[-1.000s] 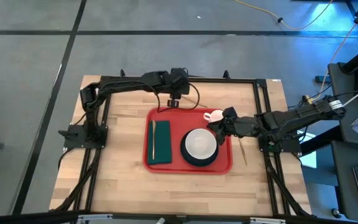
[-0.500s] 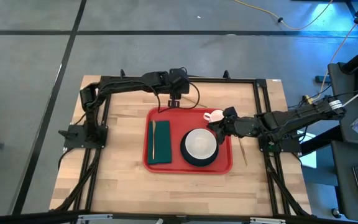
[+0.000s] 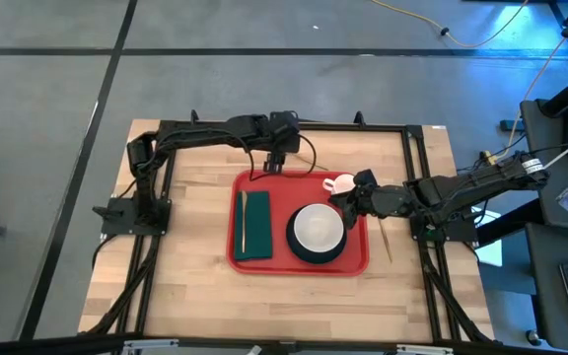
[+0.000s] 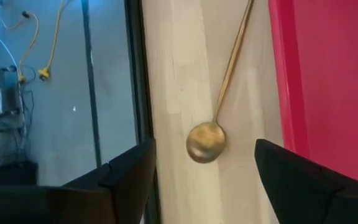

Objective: Set up tray
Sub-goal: Put the gold spoon on the dark green napkin to the right of the gold knife

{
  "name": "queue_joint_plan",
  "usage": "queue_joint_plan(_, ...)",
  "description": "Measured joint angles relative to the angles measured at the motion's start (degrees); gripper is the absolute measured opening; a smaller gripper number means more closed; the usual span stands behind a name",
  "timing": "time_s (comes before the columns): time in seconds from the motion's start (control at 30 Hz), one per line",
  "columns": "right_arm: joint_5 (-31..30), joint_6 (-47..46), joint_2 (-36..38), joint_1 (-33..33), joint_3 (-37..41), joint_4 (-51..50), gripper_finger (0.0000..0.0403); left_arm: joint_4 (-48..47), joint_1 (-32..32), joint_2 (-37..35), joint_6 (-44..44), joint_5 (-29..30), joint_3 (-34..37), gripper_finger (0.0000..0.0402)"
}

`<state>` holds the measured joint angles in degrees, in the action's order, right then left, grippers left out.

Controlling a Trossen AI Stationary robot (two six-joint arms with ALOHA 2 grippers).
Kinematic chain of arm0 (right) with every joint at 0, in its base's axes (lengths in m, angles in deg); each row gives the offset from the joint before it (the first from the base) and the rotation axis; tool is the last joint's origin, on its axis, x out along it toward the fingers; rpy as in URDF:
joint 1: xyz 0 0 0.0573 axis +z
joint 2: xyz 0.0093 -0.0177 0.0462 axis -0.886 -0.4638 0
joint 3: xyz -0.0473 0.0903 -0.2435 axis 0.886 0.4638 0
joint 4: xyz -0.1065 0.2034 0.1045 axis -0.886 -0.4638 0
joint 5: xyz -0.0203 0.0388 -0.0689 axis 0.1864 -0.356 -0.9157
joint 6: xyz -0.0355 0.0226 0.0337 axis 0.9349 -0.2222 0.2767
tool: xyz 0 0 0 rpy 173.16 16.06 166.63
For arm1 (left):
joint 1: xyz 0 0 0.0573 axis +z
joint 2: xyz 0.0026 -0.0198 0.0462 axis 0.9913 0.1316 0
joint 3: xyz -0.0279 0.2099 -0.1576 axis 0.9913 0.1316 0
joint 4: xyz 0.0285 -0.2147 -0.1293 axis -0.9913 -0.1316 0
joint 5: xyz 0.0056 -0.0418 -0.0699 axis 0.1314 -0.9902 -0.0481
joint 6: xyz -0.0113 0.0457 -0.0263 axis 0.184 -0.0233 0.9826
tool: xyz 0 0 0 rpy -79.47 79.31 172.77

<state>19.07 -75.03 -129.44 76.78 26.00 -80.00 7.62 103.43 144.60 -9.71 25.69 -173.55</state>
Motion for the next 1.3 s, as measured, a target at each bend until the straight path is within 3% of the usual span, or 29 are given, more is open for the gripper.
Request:
queue_joint_plan(0.2,0.0,0.1,0.0,0.0,0.0,-0.1,0.0071,3.8,-0.4,0.0,5.3,1.2,0.0,0.0267)
queue_joint_plan(0.5,0.0,0.0,0.0,0.0,0.0,-1.1,0.0071,7.0,0.1,0.1,7.2,15.7,0.0,0.0267)
queue_joint_plan(0.6,0.0,0.0,0.0,0.0,0.0,-1.6,0.0071,7.0,0.1,0.1,8.1,16.6,0.0,0.0267)
queue_joint_plan(0.73,0.0,0.1,0.0,0.0,0.0,-2.2,0.0071,7.2,1.0,0.1,3.7,9.5,0.0,0.0267)
queue_joint_plan(1.07,0.0,1.0,0.0,-0.5,0.0,-4.2,0.0071,6.1,6.6,2.7,-7.1,-17.6,0.0,0.0265)
queue_joint_plan(1.13,0.0,1.1,0.0,-1.2,0.0,-4.2,0.0071,6.0,7.2,4.1,-8.1,-20.3,0.1,0.0259)
queue_joint_plan(1.3,0.0,1.3,0.0,-3.8,0.0,-4.2,0.0071,6.1,7.8,9.4,-10.5,-20.4,-1.8,0.0233)
